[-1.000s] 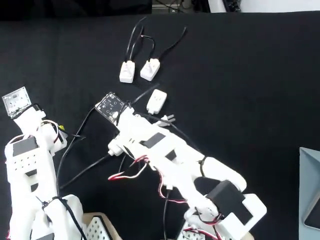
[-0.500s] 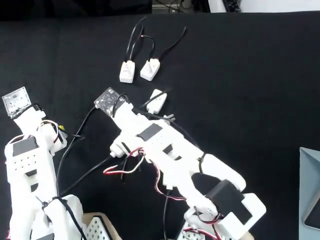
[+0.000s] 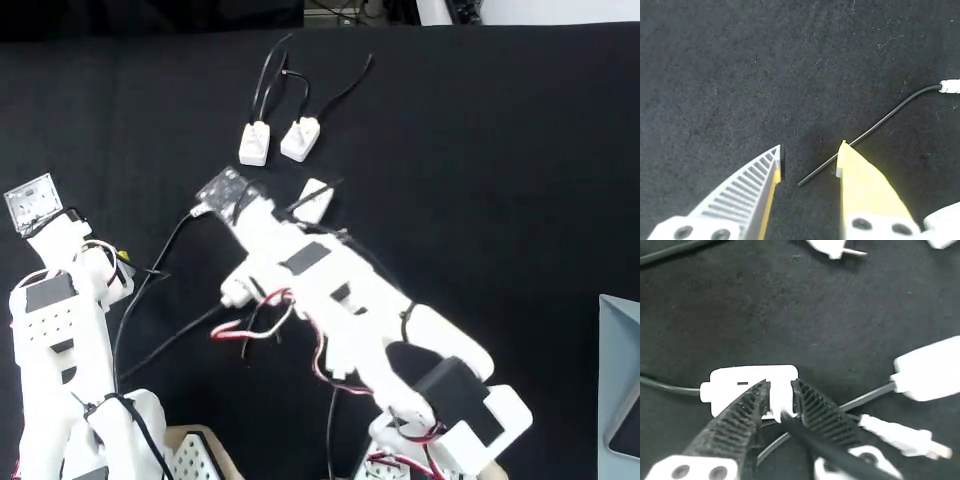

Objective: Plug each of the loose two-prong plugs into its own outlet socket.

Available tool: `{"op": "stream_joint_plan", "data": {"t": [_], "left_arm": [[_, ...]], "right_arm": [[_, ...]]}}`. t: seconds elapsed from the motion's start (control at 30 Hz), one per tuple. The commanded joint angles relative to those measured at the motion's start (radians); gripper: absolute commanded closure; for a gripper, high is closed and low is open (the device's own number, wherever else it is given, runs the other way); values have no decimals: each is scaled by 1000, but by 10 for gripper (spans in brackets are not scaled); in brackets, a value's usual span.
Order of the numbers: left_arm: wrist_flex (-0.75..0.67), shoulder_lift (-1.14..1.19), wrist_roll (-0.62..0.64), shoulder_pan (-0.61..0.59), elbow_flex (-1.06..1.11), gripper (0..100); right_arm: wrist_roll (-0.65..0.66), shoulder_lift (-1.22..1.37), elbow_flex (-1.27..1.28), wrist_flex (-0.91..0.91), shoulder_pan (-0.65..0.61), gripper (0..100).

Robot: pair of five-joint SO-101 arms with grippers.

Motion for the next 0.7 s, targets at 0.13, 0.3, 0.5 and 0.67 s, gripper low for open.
{"op": "stream_joint_plan", "data": {"t": [0.13,0.3,0.5,0.67], "left_arm": [[-20,-15,3,1,-5,812],[-20,-15,3,1,-5,812],[-20,-15,2,1,-5,812],[-20,-15,2,1,-5,812]], "right_arm": [[-3,-13,-120,-43,157,986],[-3,-4,-114,-137,207,986],[-3,-7,-107,-91,149,986],[-11,-15,-111,-21,115,986]]}}
